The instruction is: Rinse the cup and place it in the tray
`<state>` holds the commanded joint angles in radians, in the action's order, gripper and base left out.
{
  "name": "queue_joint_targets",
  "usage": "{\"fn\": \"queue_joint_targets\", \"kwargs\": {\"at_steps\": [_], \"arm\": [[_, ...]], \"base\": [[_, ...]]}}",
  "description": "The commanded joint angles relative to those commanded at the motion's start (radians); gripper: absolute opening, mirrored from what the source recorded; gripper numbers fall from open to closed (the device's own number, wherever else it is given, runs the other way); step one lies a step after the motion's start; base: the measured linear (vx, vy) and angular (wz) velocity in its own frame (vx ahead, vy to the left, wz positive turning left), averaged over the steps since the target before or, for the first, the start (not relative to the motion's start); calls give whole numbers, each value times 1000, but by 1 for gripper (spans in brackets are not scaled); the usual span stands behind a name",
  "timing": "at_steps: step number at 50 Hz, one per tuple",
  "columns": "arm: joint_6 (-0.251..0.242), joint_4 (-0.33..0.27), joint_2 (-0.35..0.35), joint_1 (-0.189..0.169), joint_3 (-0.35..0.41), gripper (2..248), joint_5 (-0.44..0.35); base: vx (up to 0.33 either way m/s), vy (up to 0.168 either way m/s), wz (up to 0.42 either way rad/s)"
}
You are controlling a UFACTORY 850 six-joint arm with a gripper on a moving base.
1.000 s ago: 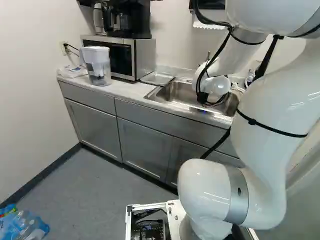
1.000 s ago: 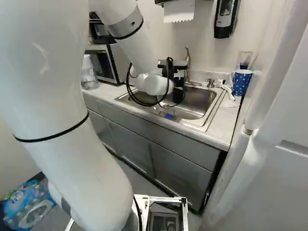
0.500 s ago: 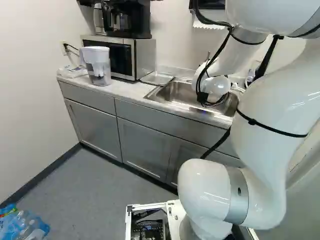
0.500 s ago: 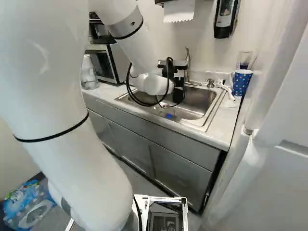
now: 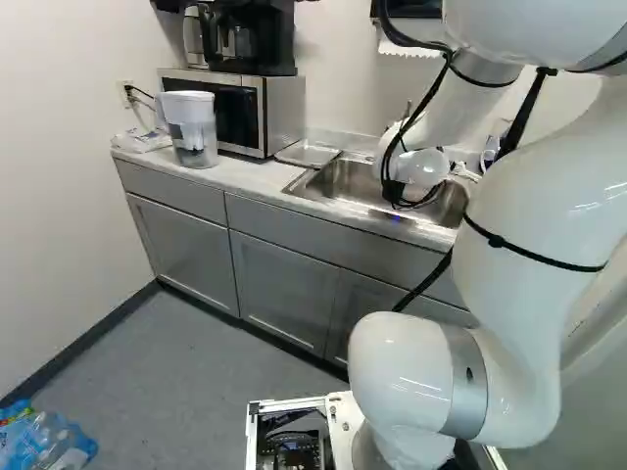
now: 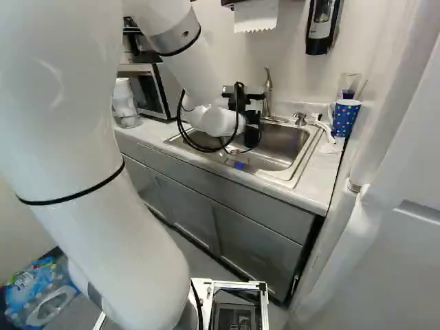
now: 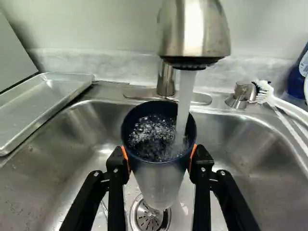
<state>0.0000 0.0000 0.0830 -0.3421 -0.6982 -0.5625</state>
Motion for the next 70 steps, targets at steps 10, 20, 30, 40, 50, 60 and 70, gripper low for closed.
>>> {"fn": "queue_joint_targets", "kwargs": {"at_steps": [10, 20, 30, 40, 50, 60, 70], "arm": [[0, 0, -14, 25, 15, 126, 0], [0, 0, -29, 54, 30, 126, 0], [0, 0, -43, 84, 45, 126, 0], [0, 0, -60, 115, 57, 126, 0], [0, 0, -82, 147, 58, 126, 0], [0, 0, -86, 180, 39, 126, 0], [0, 0, -79, 205, 9, 126, 1]], "base": [[0, 0, 0], [0, 0, 0], [0, 0, 0], [0, 0, 0], [0, 0, 0], [0, 0, 0], [0, 0, 0]]}}
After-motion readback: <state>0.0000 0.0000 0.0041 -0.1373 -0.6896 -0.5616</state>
